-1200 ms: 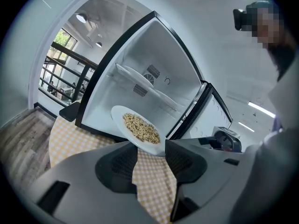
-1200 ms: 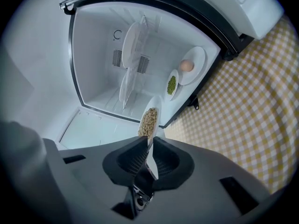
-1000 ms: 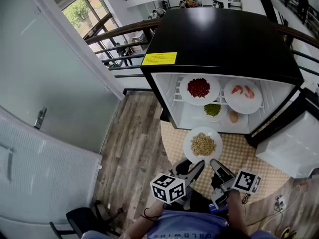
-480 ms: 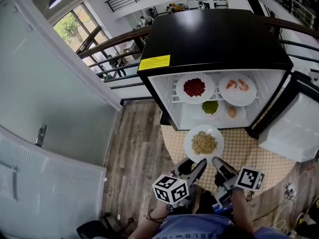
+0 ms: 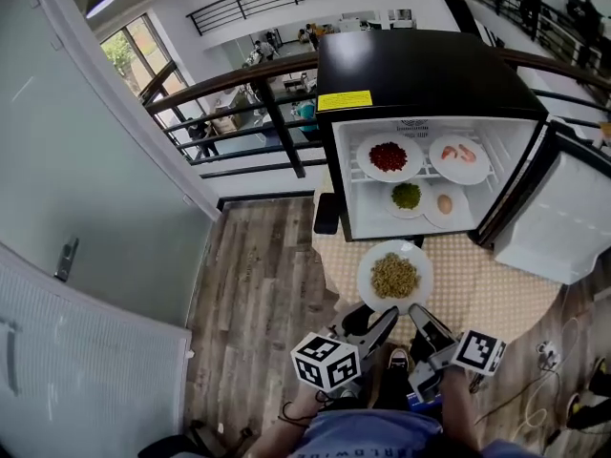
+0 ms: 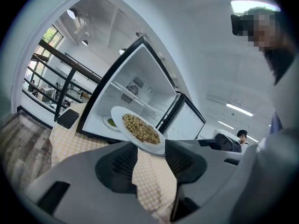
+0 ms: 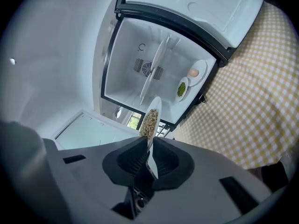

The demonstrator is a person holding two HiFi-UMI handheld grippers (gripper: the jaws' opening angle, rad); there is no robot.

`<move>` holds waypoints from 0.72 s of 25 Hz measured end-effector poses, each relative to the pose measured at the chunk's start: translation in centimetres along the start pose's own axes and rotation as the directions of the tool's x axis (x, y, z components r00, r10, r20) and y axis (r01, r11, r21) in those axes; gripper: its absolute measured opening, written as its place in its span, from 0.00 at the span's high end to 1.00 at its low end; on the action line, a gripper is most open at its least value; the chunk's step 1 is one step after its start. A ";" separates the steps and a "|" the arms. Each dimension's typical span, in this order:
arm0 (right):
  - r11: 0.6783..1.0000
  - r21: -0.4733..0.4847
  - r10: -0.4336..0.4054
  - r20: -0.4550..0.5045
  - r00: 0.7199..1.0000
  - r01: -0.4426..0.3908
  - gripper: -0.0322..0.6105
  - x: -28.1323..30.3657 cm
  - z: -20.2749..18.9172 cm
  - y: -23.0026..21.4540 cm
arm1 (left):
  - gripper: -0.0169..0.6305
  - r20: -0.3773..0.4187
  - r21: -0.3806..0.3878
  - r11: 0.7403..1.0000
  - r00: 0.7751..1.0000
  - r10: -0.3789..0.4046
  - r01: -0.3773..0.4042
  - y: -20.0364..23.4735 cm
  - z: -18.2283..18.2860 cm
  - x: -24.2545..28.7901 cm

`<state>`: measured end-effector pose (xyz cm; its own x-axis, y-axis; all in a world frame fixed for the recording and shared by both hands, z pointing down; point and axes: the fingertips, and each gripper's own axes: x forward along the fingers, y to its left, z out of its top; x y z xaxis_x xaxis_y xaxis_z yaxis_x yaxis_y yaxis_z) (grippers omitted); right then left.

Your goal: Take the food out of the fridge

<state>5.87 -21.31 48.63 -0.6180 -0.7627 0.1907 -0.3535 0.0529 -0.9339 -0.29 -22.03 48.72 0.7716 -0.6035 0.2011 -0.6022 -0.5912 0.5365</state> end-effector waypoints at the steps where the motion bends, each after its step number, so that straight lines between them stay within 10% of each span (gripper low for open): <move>1: 1.000 0.006 0.018 0.012 1.000 -0.018 0.88 0.0 -0.9 0.7 | 0.68 0.000 0.004 1.000 1.000 -0.010 0.010 -0.1 -0.1 -0.9; 18: 0.998 -0.055 0.045 0.071 0.996 -0.041 0.88 -5.0 -14.6 6.1 | 0.68 0.007 0.036 0.995 0.995 -0.095 0.095 -3.5 -3.9 -15.3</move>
<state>-3.41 -7.77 46.42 -0.5814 -0.8037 0.1266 -0.3661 0.1195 -0.9229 -9.17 -8.69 46.94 0.8242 -0.5479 0.1436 -0.5330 -0.6647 0.5235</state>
